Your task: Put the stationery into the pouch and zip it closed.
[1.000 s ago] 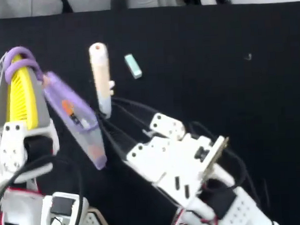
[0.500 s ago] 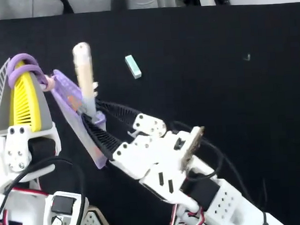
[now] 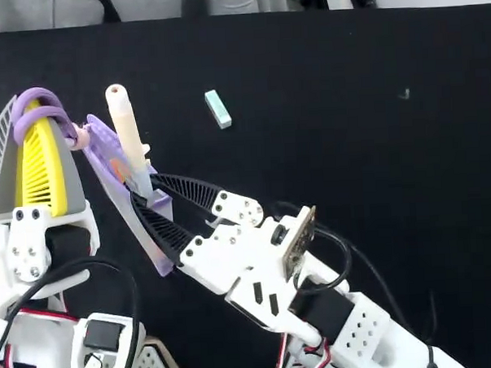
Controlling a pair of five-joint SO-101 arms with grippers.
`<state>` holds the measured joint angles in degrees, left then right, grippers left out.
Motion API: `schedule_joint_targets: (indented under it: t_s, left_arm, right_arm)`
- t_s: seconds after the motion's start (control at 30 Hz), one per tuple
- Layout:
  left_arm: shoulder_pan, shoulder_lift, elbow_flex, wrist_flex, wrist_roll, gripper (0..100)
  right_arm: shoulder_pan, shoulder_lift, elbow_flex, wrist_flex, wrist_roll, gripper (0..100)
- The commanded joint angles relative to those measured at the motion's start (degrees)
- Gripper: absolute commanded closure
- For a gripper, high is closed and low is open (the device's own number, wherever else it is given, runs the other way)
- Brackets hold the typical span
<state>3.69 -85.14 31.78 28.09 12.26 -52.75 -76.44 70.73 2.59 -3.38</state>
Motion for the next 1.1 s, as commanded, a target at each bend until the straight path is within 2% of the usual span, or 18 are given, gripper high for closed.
schedule_joint_targets:
  t_s: [0.0, 0.3, 0.73, 0.8, 0.97, 1.07]
  left_arm:
    - [0.31, 0.79, -0.22, -0.70, -0.44, 97]
    - [0.31, 0.62, -0.13, -0.70, -0.44, 97]
    - [0.31, 0.62, -0.13, -0.88, -0.44, 97]
    - [0.22, 0.62, -0.13, -0.97, -0.44, 97]
    - [-0.04, 0.70, -0.13, -0.97, -0.44, 97]
    - [0.22, 0.79, -0.13, -0.97, -0.44, 97]
  right_arm:
    - [-0.53, 1.71, 0.22, -3.78, -0.44, 98.7]
    - [-0.26, 16.92, -4.09, -8.09, -0.44, 98.7]
    - [-0.18, 18.24, -3.21, -7.65, -0.44, 98.2]
    - [-0.26, 18.24, -3.21, -7.65, -0.44, 95.7]
    - [-0.53, 18.24, -3.21, -7.56, -0.09, 81.2]
    - [-0.53, 18.24, -3.21, -7.56, -0.09, 80.8]
